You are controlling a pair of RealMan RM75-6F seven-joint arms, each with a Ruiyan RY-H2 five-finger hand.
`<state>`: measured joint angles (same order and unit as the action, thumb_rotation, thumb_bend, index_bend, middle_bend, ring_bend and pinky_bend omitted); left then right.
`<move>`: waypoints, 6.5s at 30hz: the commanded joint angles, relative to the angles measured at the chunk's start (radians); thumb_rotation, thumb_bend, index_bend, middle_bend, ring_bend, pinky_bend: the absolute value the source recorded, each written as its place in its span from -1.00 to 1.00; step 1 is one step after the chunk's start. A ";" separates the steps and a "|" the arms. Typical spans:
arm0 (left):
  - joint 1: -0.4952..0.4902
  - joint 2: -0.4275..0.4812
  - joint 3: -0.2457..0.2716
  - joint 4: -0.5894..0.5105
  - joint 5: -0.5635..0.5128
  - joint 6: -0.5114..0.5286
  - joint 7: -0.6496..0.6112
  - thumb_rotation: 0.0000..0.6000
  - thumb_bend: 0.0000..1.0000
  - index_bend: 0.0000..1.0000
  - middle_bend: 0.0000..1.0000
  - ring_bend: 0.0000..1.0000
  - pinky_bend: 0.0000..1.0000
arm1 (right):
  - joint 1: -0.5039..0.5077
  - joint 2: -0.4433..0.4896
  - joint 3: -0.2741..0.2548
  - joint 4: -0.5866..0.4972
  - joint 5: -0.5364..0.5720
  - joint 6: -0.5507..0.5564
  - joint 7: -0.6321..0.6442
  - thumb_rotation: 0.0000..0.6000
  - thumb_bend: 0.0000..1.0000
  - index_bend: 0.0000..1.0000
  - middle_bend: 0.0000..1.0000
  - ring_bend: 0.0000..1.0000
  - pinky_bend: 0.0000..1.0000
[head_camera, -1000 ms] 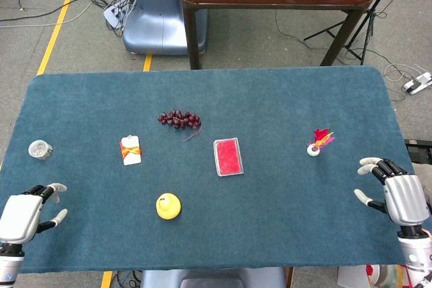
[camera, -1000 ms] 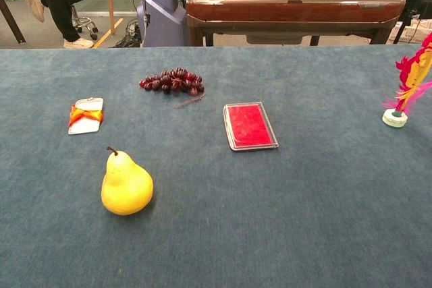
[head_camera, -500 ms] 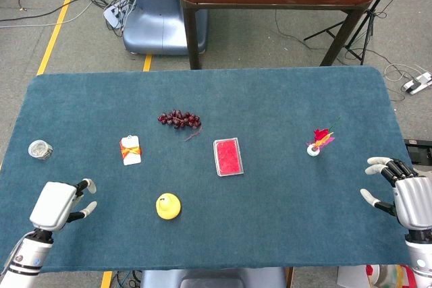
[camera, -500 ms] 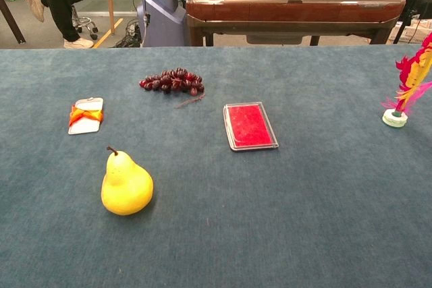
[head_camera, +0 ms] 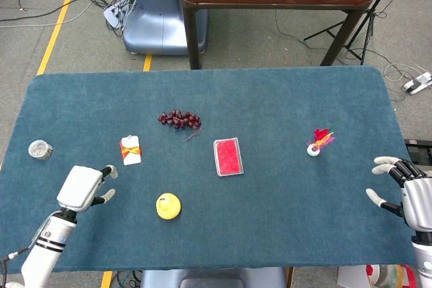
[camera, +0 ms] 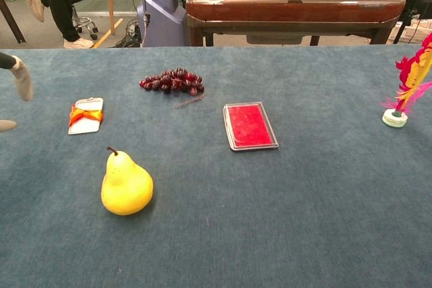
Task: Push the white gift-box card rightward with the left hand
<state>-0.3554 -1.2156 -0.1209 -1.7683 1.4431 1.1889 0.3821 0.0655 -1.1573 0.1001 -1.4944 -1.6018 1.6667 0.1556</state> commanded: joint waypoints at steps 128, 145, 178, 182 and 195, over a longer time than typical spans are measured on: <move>-0.561 -0.190 0.051 0.047 -0.962 -0.139 0.433 1.00 -0.04 -0.55 1.00 0.95 1.00 | -0.009 0.037 -0.001 -0.028 0.026 -0.041 0.025 1.00 -0.90 -0.02 -0.22 -0.33 0.17; -0.549 -0.156 0.069 0.123 -1.033 -0.146 0.424 1.00 -0.04 -0.54 1.00 0.94 1.00 | -0.003 0.031 -0.003 -0.025 0.029 -0.056 0.016 1.00 -0.90 -0.02 -0.23 -0.33 0.17; -0.581 -0.249 0.023 0.224 -1.138 -0.114 0.521 1.00 -0.04 -0.56 1.00 0.94 1.00 | -0.007 0.036 -0.001 -0.025 0.029 -0.049 0.027 1.00 -0.90 -0.02 -0.23 -0.33 0.17; -0.587 -0.253 0.020 0.222 -1.146 -0.115 0.531 1.00 -0.04 -0.56 1.00 0.94 1.00 | -0.006 0.036 0.001 -0.024 0.034 -0.052 0.029 1.00 -0.90 -0.02 -0.23 -0.33 0.17; -0.598 -0.275 0.020 0.233 -1.163 -0.114 0.554 1.00 -0.04 -0.55 1.00 0.94 1.00 | -0.008 0.039 0.002 -0.023 0.035 -0.049 0.035 1.00 -0.90 -0.02 -0.23 -0.33 0.17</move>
<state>-0.9528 -1.4901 -0.1007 -1.5359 0.2799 1.0747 0.9360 0.0573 -1.1183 0.1020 -1.5177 -1.5662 1.6181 0.1901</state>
